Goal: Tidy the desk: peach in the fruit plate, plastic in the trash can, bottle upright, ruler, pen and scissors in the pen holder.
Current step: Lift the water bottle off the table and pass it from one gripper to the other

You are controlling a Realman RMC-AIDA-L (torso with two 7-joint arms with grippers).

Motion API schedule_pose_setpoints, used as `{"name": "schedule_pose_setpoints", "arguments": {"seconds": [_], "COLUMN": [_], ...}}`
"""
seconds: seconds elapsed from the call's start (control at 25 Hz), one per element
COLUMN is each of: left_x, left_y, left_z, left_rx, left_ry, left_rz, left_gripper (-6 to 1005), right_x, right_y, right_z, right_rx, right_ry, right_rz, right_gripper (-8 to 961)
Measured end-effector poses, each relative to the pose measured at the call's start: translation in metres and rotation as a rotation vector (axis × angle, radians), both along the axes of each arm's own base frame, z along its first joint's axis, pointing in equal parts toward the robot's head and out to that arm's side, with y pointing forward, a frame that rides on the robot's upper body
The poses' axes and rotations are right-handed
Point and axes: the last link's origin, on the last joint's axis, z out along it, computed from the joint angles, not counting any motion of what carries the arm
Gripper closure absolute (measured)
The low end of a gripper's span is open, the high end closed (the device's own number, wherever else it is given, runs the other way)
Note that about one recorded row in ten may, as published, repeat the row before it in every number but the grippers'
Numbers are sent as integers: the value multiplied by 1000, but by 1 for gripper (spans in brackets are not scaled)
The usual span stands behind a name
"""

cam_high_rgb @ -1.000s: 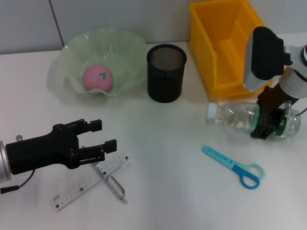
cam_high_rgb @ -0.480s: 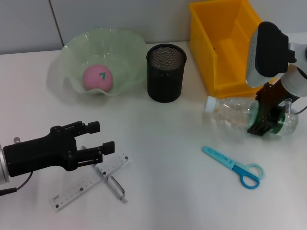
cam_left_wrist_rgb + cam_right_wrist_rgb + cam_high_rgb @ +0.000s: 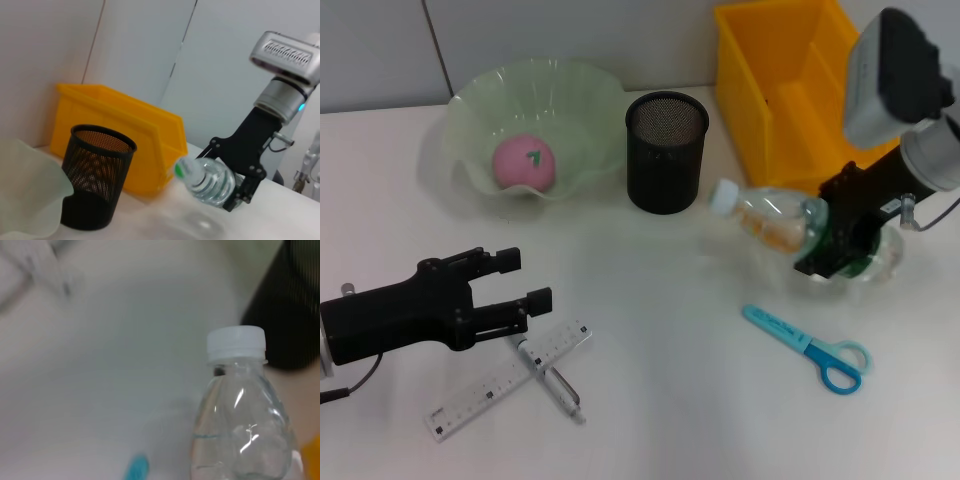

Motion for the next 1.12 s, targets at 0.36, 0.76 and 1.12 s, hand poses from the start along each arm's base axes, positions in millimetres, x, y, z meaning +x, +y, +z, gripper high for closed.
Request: {"name": "schedule_pose_setpoints", "arguments": {"seconds": [0.36,0.76,1.12], "left_x": [6,31,55], "left_y": [1,11,17], "left_z": [10,22,12], "left_rx": [49,105,53], "left_ry": [-92,-327,-382], "left_rz": [6,-2,-71], "left_gripper": [252,255,256], "right_x": [-19,-23,-17], "right_y": [-10,-40,-57], "right_z": [16,-7,-36], "right_rx": [39,21,-57], "right_ry": [412,847,947], "right_rz": [66,99,27], "right_gripper": [196,196,195]}}
